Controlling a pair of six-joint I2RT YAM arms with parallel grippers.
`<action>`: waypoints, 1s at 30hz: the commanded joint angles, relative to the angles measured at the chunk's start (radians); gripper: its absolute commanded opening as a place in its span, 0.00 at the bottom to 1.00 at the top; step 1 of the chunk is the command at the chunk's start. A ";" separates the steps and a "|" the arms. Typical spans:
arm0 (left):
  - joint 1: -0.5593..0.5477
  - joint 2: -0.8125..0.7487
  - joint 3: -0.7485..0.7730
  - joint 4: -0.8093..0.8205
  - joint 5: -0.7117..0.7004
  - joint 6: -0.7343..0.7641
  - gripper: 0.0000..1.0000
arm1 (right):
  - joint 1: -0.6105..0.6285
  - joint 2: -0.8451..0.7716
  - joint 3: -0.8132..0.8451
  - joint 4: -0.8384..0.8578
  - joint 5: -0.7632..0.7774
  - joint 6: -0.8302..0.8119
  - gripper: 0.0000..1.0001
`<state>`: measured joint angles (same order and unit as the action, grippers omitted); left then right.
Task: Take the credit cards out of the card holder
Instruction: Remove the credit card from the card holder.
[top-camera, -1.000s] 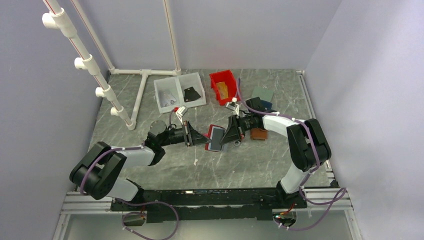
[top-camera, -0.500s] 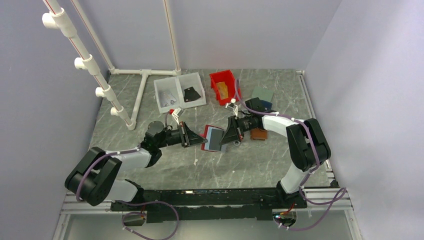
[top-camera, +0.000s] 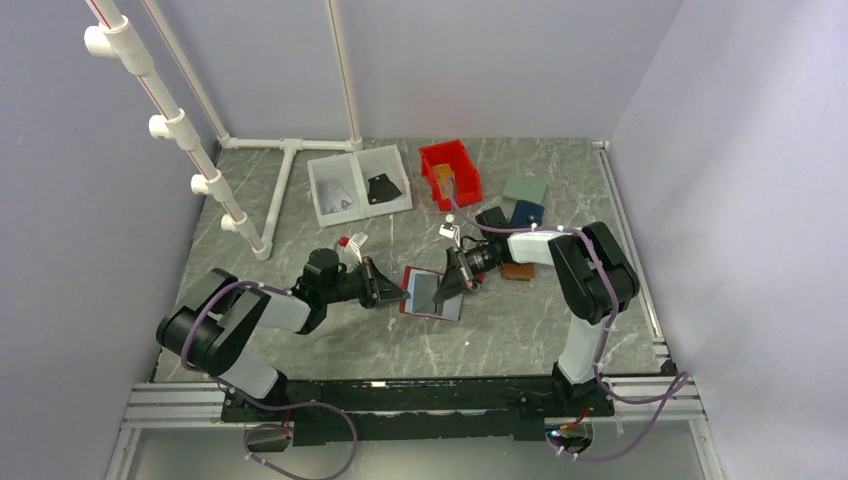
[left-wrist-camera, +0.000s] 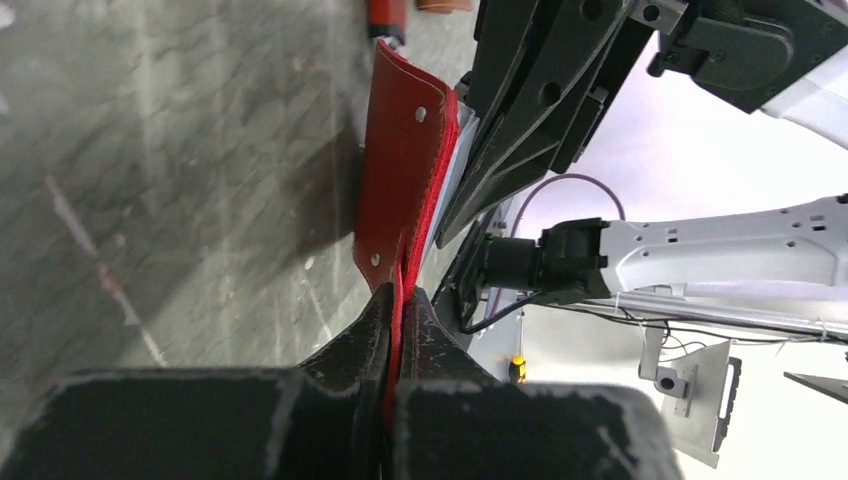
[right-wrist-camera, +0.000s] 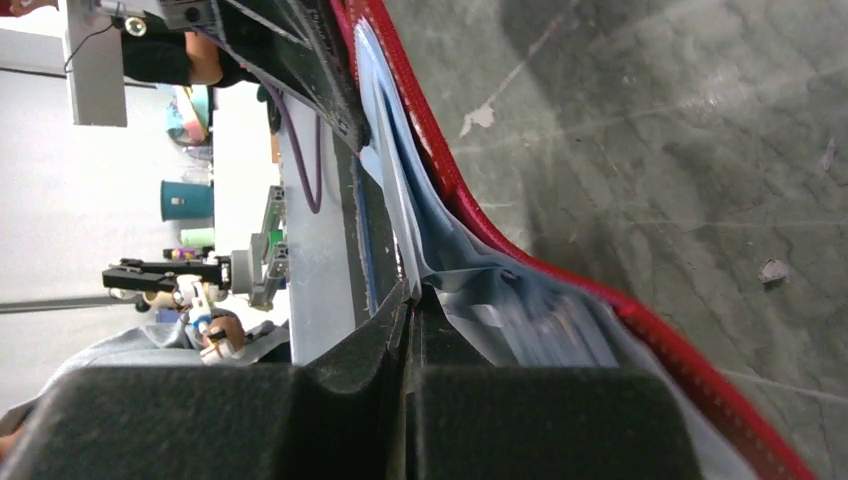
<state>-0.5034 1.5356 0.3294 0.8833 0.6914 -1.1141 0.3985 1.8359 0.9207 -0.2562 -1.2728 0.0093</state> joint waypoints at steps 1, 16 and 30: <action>-0.004 -0.017 0.005 -0.120 -0.024 0.059 0.00 | 0.026 0.059 0.042 0.023 0.074 0.030 0.00; 0.009 0.014 -0.006 -0.300 -0.087 0.120 0.00 | 0.042 0.136 0.087 -0.019 0.114 0.026 0.02; 0.010 0.035 -0.007 -0.277 -0.076 0.122 0.00 | 0.043 0.148 0.084 0.001 0.088 0.064 0.15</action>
<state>-0.4950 1.5555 0.3294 0.5991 0.5964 -1.0134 0.4458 1.9778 0.9825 -0.2874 -1.1790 0.0574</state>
